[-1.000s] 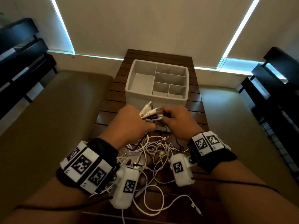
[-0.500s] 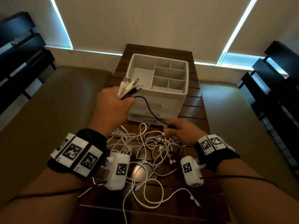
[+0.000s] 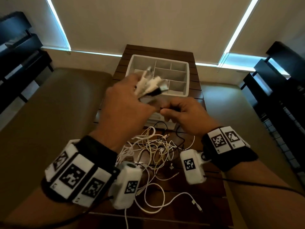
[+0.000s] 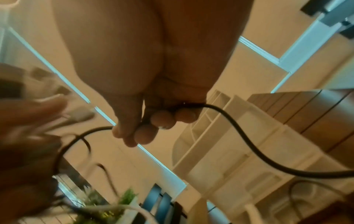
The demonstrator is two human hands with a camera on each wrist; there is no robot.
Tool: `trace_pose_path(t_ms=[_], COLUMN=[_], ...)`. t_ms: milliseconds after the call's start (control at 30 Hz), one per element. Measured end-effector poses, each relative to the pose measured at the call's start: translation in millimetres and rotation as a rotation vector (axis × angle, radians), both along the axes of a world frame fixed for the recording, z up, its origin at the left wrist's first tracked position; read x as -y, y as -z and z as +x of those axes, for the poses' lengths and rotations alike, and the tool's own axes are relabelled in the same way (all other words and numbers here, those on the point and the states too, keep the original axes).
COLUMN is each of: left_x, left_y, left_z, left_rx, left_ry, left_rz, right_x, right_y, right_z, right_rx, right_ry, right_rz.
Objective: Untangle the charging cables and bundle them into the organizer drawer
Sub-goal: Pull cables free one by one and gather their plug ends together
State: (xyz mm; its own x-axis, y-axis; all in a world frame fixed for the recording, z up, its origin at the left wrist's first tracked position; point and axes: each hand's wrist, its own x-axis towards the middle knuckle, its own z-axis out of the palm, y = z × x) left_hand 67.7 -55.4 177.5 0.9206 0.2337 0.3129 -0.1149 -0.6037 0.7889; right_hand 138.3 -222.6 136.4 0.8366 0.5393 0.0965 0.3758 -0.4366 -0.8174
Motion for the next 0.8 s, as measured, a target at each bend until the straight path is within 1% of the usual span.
trace_pose_path(t_ms=[100, 167, 233, 333, 400, 467, 500, 567, 600, 667, 733, 800], left_x=[1, -3, -9, -26, -39, -49, -53, -57, -58, -59, -59, -61], left_y=[6, 10, 8, -4, -10, -10, -7, -1, 2, 9, 13, 14], left_z=[5, 5, 4, 4, 3, 2, 2, 2, 2, 5, 9, 13], left_rx=[-0.187, -0.212, -0.189, -0.172, -0.211, -0.229, -0.230, -0.248, -0.256, -0.267, -0.251, -0.233], left_ry=[0.158, 0.186, 0.138, 0.026, 0.027, 0.018, -0.007, -0.042, -0.046, -0.031, -0.015, -0.030], left_rz=[-0.091, -0.066, -0.070, -0.127, -0.119, -0.122, -0.132, -0.176, -0.207, -0.286, -0.386, -0.426], right_x=[-2, 0, 5, 20, 32, 42, 45, 49, 49, 47, 41, 36], right_y=[-10, -18, -22, -17, -9, -2, 0, -1, -4, -12, -21, -25], right_z=[-3, -3, -1, 2, 1, -1, -3, -6, -8, -14, -22, -32], right_rx=[0.004, 0.007, 0.010, 0.008, 0.005, 0.075, 0.129, 0.260, 0.283, 0.203, 0.086, -0.018], right_ry=[-0.045, -0.047, -0.043, -0.041, -0.016, 0.057, 0.120, 0.256, 0.300, 0.309, 0.235, 0.131], right_rz=[0.152, 0.198, 0.137, -0.013, -0.104, -0.174, -0.150, -0.014, 0.049, 0.155, 0.216, 0.207])
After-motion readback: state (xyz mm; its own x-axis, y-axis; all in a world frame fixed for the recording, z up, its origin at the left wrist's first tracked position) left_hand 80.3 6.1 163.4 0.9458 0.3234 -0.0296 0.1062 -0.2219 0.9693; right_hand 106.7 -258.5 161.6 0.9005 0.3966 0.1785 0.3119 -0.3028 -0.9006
